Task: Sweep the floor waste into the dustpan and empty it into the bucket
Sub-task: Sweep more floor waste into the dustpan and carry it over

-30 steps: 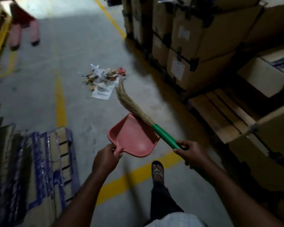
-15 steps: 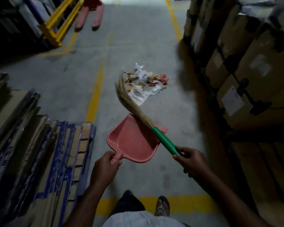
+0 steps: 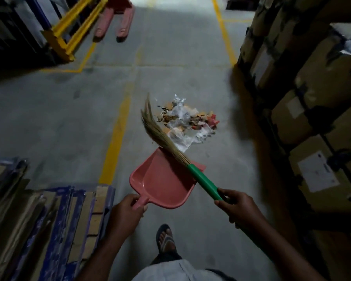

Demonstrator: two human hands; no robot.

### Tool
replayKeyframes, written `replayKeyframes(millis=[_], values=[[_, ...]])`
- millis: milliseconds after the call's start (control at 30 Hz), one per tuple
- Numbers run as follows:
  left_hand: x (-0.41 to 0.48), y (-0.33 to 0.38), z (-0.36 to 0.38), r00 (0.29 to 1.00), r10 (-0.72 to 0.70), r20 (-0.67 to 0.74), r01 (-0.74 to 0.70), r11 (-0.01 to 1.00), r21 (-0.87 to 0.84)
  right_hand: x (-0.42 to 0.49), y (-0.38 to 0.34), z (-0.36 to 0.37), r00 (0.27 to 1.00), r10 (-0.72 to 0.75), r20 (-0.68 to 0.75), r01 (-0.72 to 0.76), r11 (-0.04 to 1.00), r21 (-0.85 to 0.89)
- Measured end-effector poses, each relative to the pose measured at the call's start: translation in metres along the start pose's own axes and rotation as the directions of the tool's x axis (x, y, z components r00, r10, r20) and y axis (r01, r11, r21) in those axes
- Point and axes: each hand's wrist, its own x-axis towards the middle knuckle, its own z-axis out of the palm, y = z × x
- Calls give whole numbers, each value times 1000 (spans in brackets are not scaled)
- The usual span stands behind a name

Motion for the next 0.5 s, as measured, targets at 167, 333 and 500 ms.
replayKeyframes(millis=[167,333,500], values=[[96,21,-23,998,-59,38,57,997,51,72,-52,23,997,53,54,-54,998,22],[171,24,-17,984,-167,65,160,982,105,153,-84,45,988,112,109,-117,992,39],[237,11,10,960,-276,57,267,955,130,251,-102,74,971,139,192,-150,988,46]])
